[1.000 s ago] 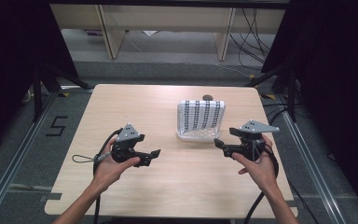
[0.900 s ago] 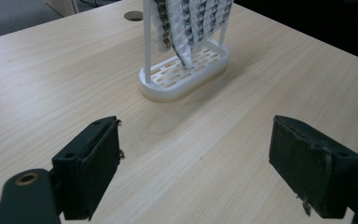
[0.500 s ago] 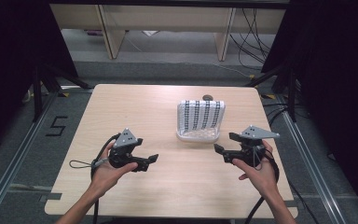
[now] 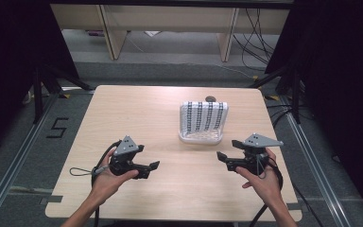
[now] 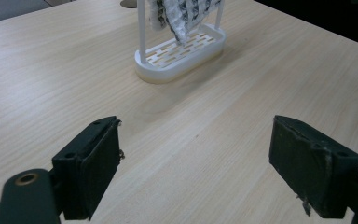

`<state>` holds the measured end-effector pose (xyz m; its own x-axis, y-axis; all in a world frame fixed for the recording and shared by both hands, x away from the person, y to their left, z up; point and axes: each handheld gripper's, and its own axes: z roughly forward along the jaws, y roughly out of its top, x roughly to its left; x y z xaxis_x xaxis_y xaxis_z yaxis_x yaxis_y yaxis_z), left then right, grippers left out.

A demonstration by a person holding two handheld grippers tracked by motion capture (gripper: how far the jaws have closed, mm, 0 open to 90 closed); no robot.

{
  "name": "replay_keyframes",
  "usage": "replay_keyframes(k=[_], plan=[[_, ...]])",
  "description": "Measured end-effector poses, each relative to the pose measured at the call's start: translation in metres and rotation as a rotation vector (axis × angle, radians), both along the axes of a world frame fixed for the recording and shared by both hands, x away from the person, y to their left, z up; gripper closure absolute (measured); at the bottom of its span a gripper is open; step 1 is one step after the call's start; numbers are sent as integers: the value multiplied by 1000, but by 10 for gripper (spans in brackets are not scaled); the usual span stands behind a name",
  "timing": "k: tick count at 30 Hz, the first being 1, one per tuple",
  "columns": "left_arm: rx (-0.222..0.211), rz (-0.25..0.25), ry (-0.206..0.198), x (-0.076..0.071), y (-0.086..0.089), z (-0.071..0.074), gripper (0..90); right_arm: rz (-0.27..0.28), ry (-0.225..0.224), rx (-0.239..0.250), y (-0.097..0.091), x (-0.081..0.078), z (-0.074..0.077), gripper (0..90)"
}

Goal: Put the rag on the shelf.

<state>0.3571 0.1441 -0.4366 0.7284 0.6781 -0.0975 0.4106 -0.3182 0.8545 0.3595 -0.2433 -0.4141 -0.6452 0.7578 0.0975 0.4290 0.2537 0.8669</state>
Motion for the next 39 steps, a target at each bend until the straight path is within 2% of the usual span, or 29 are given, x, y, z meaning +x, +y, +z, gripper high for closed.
replay_keyframes(k=[1,2,4,5,6,7,8,9,10,11,12,13,14,15,16,20,22,24,25,27,28,29,30,31,33,34,35,36,39], plan=[[11,8,2,-1,0,0,159,-3,9,-3,0,-1,0,246],[12,6,0,-2,0,-1,159,-3,-5,-4,-1,0,-2,246],[14,-2,-3,-2,0,-3,159,-6,13,2,0,-3,-3,246],[16,4,-11,-3,0,-4,159,-10,20,-13,-1,-4,-3,246],[19,2,2,-4,1,-4,159,-6,21,-16,-2,-5,-4,246],[15,-3,-1,-4,1,-6,159,-3,15,4,-1,-5,-6,246],[17,1,-5,-4,1,-7,159,7,14,-15,-2,-5,-6,246],[17,-2,-4,-5,2,-8,159,-6,17,6,0,-7,-8,245],[24,7,1,-6,2,-8,159,3,8,-12,-2,-6,-9,245],[19,5,1,-6,2,-10,159,-7,25,-9,-1,-8,-9,245],[19,6,6,-7,2,-10,159,4,6,-20,-2,-8,-11,245],[16,-2,0,-7,3,-12,159,4,22,0,0,-9,-12,246],[18,-1,8,-8,3,-13,159,2,37,-12,-1,-10,-12,246],[15,-3,4,-8,3,-14,159,13,13,-12,-1,-9,-14,246],[19,-4,9,-9,4,-14,159,8,36,-13,0,-11,-15,245],[18,-1,6,-11,5,-16,159,30,16,-32,-1,-11,-18,245],[21,7,5,-12,6,-17,159,17,43,-19,0,-13,-18,245],[27,1,9,-14,7,-17,159,16,52,-13,1,-15,-19,245],[26,-4,11,-14,7,-17,159,25,29,-18,0,-14,-20,245],[15,-2,6,-16,7,-19,159,8,52,-16,2,-18,-20,245],[29,-6,11,-17,7,-18,159,15,36,-23,1,-17,-21,245],[19,-4,6,-18,7,-19,159,26,32,-33,1,-17,-22,245],[24,-14,8,-19,7,-19,159,13,53,-22,2,-19,-23,245],[29,-6,10,-21,6,-19,159,26,40,-24,2,-19,-24,245],[30,-23,6,-22,7,-20,159,14,58,-28,3,-22,-25,245],[28,-23,6,-24,7,-20,159,30,38,-42,1,-20,-25,244],[22,-17,5,-25,6,-21,159,21,40,-35,2,-21,-26,243],[48,-26,9,-26,8,-20,159,26,43,-40,1,-22,-27,242],[32,-27,5,-29,7,-23,159,27,60,-40,2,-25,-28,235]])
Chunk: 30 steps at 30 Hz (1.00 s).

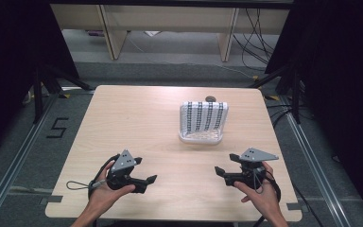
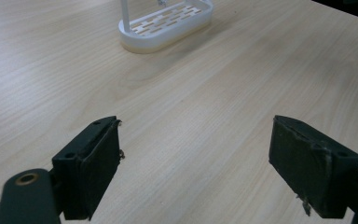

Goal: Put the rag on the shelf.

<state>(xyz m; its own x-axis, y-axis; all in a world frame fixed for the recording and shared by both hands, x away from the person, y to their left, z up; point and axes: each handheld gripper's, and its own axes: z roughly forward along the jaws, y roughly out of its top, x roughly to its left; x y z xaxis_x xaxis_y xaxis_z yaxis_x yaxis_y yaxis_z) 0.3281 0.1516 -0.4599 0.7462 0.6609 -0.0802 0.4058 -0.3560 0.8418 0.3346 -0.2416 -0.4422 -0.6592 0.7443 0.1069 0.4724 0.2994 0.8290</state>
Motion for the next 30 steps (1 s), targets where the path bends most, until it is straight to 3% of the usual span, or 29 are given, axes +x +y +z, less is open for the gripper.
replay_keyframes(k=[4,8,10,12,15,17,18,21,22,24,26,27,28,29,30], plan=[[11,1,5,-4,2,-2,159,-2,6,13,2,-4,-3,215],[-4,9,5,-10,3,-6,159,11,-4,-8,-1,-6,-4,195],[19,1,2,-11,5,-6,159,1,-2,-2,0,-9,-6,188],[-1,10,1,-13,5,-9,159,0,21,7,0,-12,-7,185],[38,1,3,-16,8,-11,159,12,9,14,1,-15,-10,184],[41,-3,6,-18,8,-12,159,20,17,18,1,-18,-12,185],[14,6,8,-19,7,-14,159,21,4,-4,0,-18,-13,185],[32,9,12,-24,10,-16,159,33,23,-10,1,-22,-18,185],[20,13,8,-25,11,-18,159,27,27,-23,0,-24,-19,185],[53,-6,13,-28,14,-19,159,28,44,-18,0,-26,-23,185],[26,1,18,-31,13,-22,159,49,28,-30,-2,-24,-27,185],[17,0,24,-33,13,-25,158,35,58,-33,-1,-27,-27,185],[25,2,32,-34,14,-26,158,41,65,-40,-2,-27,-27,185],[60,-5,29,-35,16,-26,158,55,39,-44,-3,-25,-30,185],[31,-2,41,-36,15,-29,159,65,57,-40,-3,-25,-30,185]])
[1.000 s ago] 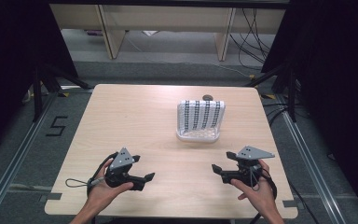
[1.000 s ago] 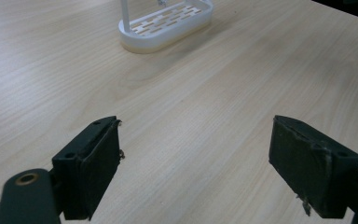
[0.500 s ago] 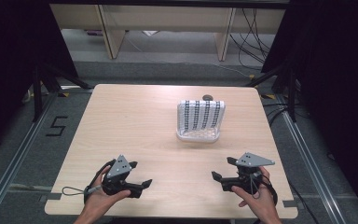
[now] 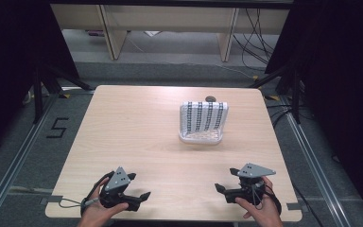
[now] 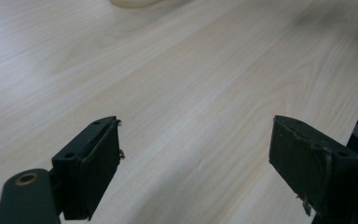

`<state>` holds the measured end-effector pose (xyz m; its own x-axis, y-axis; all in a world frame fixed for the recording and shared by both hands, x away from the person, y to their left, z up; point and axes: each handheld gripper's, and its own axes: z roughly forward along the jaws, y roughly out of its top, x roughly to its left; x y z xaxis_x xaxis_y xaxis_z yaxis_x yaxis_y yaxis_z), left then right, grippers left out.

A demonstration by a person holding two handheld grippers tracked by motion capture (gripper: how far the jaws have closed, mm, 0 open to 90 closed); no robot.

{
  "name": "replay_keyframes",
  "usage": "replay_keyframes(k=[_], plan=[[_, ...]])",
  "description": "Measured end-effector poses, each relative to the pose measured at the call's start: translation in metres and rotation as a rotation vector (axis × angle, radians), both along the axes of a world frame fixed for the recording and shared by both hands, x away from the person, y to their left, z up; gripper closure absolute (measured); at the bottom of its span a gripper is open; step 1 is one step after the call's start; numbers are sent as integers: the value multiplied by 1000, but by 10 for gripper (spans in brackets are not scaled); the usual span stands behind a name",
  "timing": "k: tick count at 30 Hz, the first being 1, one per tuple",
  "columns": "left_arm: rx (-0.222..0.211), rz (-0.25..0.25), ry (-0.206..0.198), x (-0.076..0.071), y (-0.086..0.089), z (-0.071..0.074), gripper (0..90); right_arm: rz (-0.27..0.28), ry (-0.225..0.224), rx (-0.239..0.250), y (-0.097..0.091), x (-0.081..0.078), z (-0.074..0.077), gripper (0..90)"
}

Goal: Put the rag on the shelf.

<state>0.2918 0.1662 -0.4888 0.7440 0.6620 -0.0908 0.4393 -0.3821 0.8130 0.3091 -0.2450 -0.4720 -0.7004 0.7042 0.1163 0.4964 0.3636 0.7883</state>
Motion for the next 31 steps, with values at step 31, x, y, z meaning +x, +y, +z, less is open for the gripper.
replay_keyframes(k=[31], plan=[[58,-5,11,4,2,-12,160,-3,-9,-59,-1,2,-9,189]])
